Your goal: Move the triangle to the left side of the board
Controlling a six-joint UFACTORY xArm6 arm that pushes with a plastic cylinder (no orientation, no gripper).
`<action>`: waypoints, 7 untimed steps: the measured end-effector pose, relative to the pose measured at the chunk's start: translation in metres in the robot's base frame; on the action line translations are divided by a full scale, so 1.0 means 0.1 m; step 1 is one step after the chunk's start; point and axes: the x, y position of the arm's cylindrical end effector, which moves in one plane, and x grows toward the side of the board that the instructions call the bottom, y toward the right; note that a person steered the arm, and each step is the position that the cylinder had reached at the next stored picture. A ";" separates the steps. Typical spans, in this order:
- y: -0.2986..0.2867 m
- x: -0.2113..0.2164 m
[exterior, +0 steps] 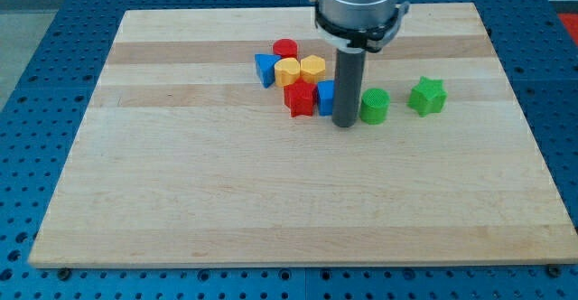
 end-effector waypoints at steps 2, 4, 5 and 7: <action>0.75 0.12; 1.12 0.26; 0.43 0.35; 0.38 0.35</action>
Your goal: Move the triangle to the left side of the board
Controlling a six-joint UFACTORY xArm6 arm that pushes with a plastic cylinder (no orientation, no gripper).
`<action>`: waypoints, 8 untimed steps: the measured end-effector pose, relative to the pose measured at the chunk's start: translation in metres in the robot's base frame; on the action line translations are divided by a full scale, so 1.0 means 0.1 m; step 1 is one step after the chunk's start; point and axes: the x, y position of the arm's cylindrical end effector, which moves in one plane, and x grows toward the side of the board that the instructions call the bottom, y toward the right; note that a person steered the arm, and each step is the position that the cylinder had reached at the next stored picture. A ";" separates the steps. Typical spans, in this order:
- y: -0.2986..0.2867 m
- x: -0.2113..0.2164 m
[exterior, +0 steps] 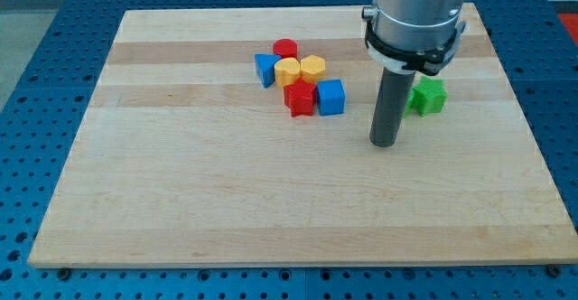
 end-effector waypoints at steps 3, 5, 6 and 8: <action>-0.57 -0.17; -0.84 -0.17; -0.85 -0.27; -0.11 -0.49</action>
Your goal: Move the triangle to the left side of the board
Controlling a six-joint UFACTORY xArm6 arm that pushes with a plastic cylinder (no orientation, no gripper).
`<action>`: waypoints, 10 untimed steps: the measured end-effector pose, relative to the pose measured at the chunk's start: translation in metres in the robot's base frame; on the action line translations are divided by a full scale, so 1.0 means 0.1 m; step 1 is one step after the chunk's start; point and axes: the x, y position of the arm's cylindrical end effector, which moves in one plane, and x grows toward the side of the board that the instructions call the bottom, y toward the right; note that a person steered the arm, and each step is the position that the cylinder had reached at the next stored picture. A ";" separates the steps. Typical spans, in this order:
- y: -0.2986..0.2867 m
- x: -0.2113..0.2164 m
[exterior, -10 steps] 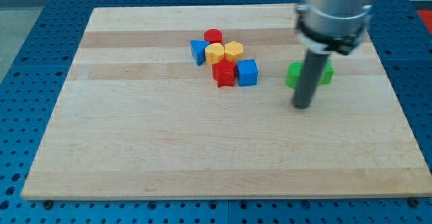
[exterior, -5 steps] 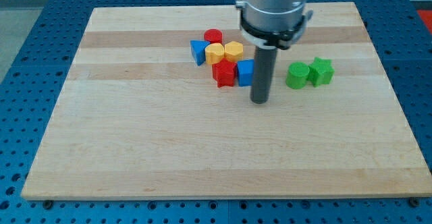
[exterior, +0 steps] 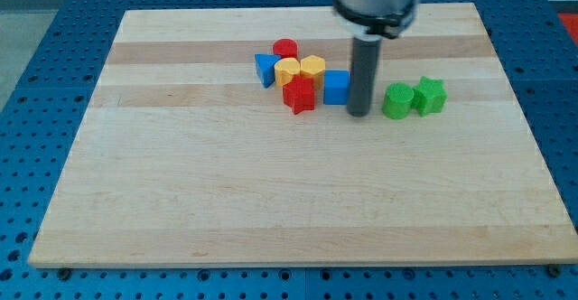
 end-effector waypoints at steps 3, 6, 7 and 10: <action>0.40 0.01; -0.78 -0.44; -1.03 -0.44; -1.34 -0.81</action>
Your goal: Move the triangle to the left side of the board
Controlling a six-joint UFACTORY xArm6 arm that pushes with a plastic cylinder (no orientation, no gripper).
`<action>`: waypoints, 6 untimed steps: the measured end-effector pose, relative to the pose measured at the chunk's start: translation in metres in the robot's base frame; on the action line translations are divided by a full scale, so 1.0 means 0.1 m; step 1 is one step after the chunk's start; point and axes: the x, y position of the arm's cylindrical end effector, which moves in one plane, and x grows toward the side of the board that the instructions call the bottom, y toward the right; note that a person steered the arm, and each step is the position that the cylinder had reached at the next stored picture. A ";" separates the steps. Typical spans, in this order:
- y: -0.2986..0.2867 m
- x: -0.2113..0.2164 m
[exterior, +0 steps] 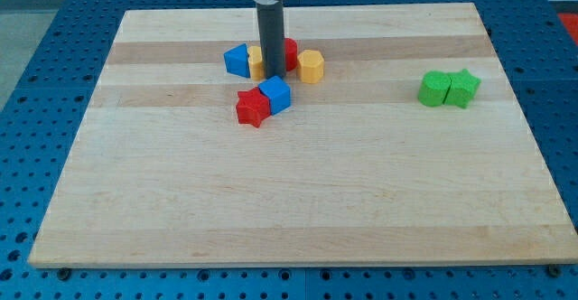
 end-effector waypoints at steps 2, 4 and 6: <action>-0.19 -0.33; -1.21 -0.20; -1.67 -0.21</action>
